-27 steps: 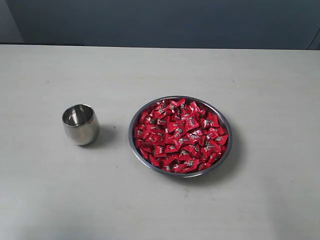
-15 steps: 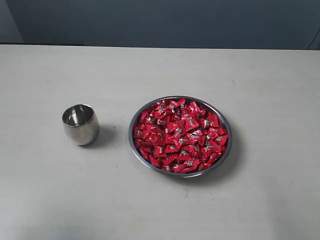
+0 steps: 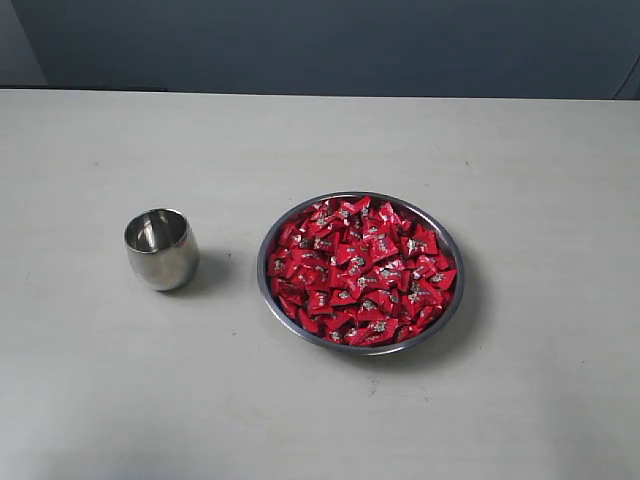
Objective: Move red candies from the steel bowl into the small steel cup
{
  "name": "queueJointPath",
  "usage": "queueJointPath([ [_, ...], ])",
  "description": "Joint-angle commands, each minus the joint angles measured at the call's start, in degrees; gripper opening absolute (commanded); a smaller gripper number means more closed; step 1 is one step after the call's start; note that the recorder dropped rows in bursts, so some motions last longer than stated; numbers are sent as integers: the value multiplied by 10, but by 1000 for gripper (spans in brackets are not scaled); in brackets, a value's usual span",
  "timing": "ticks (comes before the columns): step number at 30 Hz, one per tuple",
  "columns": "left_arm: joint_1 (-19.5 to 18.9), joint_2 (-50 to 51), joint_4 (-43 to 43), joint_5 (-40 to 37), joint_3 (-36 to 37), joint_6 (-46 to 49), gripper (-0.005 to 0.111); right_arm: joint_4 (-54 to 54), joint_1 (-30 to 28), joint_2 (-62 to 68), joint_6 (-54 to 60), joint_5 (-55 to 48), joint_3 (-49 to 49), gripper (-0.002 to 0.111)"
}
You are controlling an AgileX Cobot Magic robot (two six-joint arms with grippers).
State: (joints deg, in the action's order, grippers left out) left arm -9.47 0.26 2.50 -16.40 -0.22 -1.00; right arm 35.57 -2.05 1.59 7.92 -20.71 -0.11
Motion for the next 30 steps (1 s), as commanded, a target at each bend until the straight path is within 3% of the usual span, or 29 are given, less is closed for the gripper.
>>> queueJointPath([
  [1, 0, -3, 1, 1, 2, -1, 0, -23, -2, -3, 77, 21, 1, 0],
  [7, 0, -3, 1, 1, 2, -1, 0, -39, -2, -3, 182, 48, 1, 0],
  [12, 0, -3, 1, 1, 2, -1, 0, -119, -2, -3, 259, 91, 1, 0],
  [19, 0, -3, 1, 1, 2, -1, 0, -126, -2, -3, 265, 97, 1, 0],
  [24, 0, -3, 1, 1, 2, -1, 0, -54, -2, -3, 264, 118, 1, 0],
  [28, 0, -3, 1, 1, 2, -1, 0, 134, -2, -3, 242, 148, 1, 0],
  [30, 0, -3, 1, 1, 2, -1, 0, 162, -2, -3, 242, 155, 1, 0],
])
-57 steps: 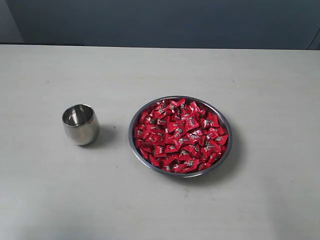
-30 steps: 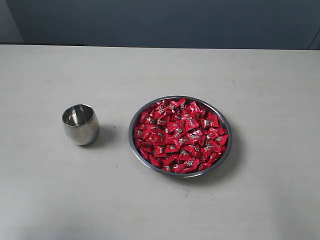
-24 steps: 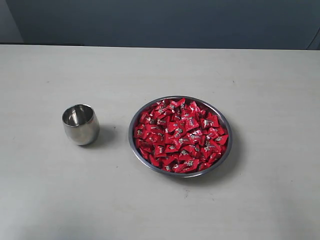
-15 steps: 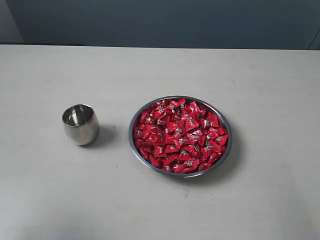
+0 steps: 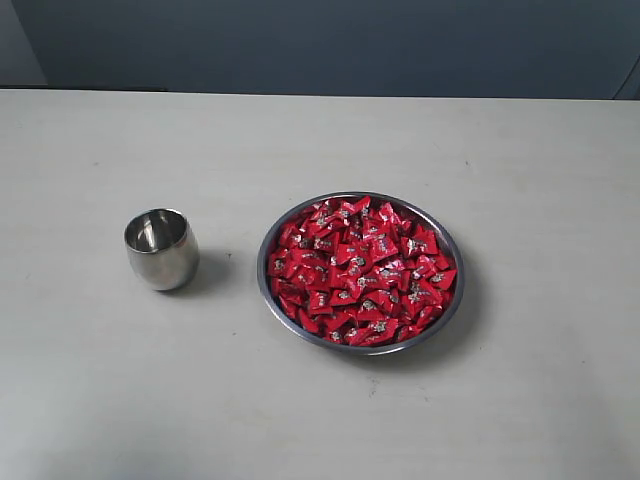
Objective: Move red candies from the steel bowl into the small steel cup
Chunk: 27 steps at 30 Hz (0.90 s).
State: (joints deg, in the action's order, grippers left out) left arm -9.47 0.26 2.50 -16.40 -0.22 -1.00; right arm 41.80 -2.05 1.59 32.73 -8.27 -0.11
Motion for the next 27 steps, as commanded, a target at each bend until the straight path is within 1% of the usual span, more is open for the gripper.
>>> queueJointPath([
  [1, 0, -3, 1, 1, 2, -1, 0, 97, -2, -3, -6, 33, 1, 0],
  [14, 0, -3, 1, 1, 2, -1, 0, 73, -2, -3, -6, 40, 1, 0],
  [16, 0, -3, 1, 1, 2, -1, 0, 83, -2, -3, -6, 48, 1, 0],
  [19, 0, -3, 1, 1, 2, -1, 0, 139, -2, -3, -14, 60, 1, 0],
  [27, 0, -3, 1, 1, 2, -1, 0, 143, -2, -3, -13, 64, 1, 0],
])
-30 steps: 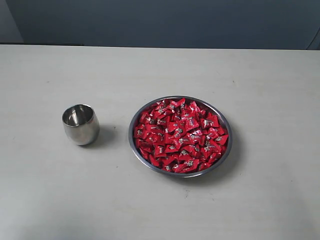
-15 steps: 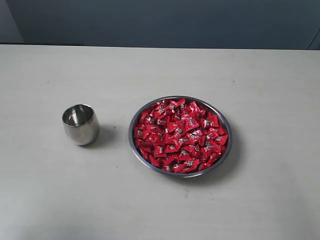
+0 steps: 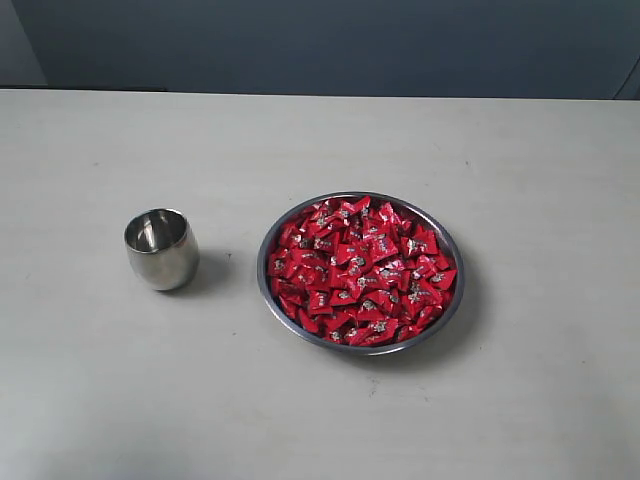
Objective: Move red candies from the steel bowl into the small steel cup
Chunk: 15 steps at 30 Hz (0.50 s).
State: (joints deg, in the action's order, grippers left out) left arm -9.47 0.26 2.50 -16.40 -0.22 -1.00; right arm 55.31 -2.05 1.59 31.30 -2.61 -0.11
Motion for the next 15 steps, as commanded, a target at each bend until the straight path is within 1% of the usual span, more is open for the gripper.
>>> queueJointPath([
  [1, 0, -3, 1, 1, 2, -1, 0, 9, -2, -3, 1, 7, 1, 0],
  [12, 0, -3, 1, 1, 2, -1, 0, 5, -2, -3, 0, 32, 1, 0],
  [15, 0, -3, 1, 1, 2, -1, 0, 0, -2, 4, 0, 22, -31, 0],
])
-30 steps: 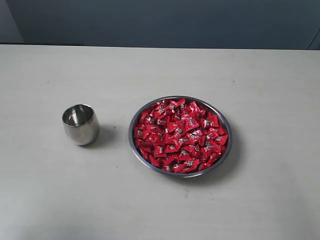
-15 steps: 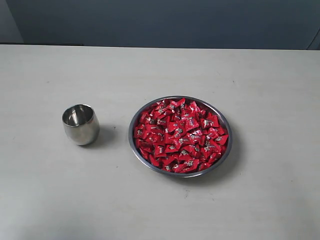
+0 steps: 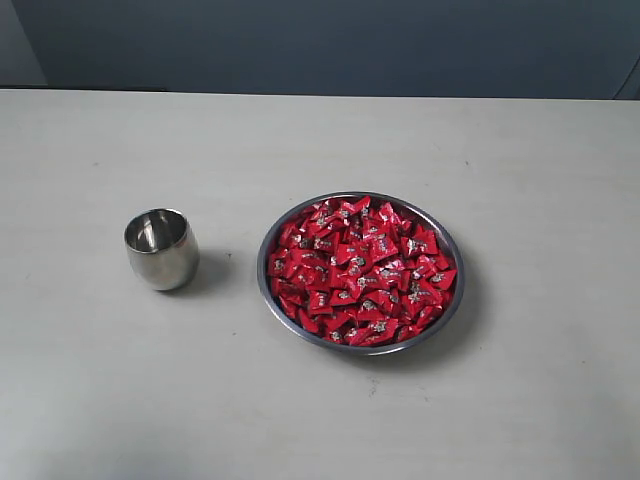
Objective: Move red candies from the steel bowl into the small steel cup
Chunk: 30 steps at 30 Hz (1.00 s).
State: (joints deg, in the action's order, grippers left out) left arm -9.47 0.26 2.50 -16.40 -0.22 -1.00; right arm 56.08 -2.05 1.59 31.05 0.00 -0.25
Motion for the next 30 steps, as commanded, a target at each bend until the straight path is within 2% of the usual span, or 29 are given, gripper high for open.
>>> queueJointPath([
  [1, 0, -3, 1, 1, 2, -1, 0, -20, -2, 16, 4, -16, -56, 0],
  [4, 0, -3, 1, 1, 2, -1, 0, -46, -2, 64, 4, -65, -108, 0],
  [10, 0, -3, 1, 1, 2, -1, 0, -157, -2, 292, 32, -175, -252, -1],
  [14, 0, -3, 1, 1, 2, -1, 0, -100, -2, 431, 168, -264, -374, -1],
  [22, 0, -3, 1, 1, 2, -1, 0, 94, -2, 602, 373, -397, -489, -1],
  [25, 0, -3, 1, 1, 2, -1, 0, 142, -2, 657, 396, -426, -502, -1],
  [30, 0, -3, 1, 1, 2, -1, 0, 140, 0, 728, 401, -432, -504, -1],
])
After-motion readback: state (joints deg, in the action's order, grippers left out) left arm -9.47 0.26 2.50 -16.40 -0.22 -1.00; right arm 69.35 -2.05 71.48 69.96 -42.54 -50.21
